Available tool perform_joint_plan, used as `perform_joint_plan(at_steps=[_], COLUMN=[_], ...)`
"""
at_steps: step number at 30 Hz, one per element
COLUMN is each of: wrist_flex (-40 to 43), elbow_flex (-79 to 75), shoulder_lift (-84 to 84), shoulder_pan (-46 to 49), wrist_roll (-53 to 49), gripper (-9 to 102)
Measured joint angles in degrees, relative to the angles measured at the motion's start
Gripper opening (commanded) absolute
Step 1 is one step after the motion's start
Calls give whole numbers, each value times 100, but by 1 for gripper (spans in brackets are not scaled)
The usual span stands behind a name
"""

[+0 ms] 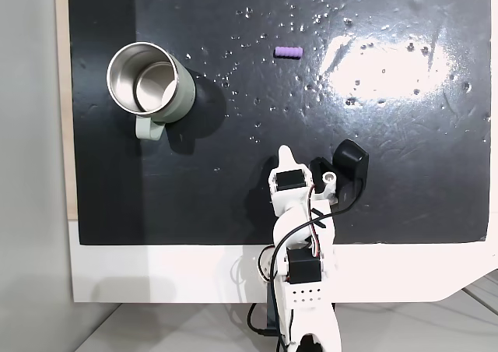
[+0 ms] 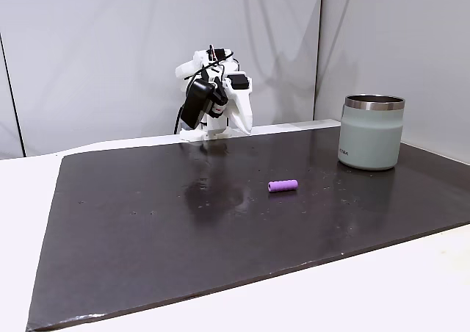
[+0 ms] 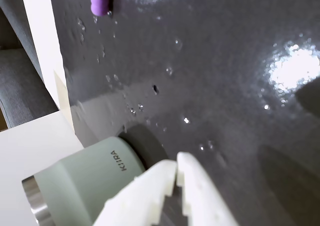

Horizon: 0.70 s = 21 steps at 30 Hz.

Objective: Grasp a pengrip and put it in the cup.

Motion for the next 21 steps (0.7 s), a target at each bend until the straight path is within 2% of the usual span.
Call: perform_joint_plan(at_steps=[8, 10, 15, 21], wrist_flex=[0, 0, 70, 97], elbow_flex=[0, 0, -158, -1248], shoulder_lift=[0, 0, -62, -1345], shoulder_pan=[26, 18, 9, 26], wrist_roll=[18, 18, -536, -624], gripper=[3, 0, 0, 0])
